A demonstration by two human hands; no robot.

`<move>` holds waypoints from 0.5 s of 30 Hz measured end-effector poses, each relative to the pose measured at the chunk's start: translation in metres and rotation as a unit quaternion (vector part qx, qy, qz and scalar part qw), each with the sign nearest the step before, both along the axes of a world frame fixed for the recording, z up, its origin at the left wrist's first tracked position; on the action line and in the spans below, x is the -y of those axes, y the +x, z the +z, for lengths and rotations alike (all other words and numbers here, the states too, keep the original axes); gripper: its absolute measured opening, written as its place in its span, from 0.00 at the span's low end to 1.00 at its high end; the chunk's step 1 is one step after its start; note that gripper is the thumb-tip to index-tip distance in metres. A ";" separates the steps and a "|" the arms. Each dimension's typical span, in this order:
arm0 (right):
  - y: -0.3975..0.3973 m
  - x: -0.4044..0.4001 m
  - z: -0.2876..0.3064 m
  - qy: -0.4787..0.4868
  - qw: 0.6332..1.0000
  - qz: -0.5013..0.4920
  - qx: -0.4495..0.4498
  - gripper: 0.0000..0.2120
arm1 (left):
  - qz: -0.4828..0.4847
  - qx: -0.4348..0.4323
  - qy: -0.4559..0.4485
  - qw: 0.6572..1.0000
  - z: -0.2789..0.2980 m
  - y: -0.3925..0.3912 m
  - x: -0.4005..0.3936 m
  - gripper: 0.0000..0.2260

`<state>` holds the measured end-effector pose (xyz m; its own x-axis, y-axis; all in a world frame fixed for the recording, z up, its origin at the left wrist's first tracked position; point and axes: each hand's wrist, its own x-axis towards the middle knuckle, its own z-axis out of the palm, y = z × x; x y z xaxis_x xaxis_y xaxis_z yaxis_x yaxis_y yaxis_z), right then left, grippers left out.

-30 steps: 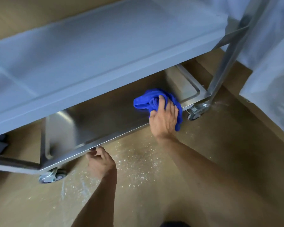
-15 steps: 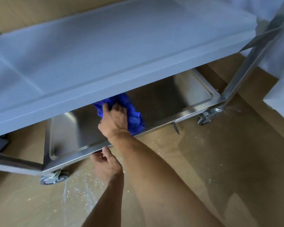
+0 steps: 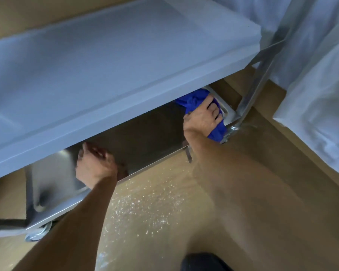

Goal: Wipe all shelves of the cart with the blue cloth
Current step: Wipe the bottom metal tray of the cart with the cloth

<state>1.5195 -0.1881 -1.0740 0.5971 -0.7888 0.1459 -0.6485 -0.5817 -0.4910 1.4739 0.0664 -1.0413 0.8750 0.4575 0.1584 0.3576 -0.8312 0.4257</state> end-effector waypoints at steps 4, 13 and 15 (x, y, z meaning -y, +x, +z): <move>0.009 0.030 -0.007 -0.006 0.996 0.006 -0.086 0.39 | -0.029 -0.012 -0.004 0.999 -0.017 -0.006 0.040 0.11; 0.000 0.044 -0.009 -0.017 0.986 0.100 -0.133 0.37 | -0.014 -0.050 -0.003 0.999 -0.024 -0.024 0.039 0.14; 0.002 0.043 -0.009 -0.012 0.983 0.110 -0.146 0.38 | -0.011 -0.050 0.007 0.999 -0.027 -0.029 0.021 0.13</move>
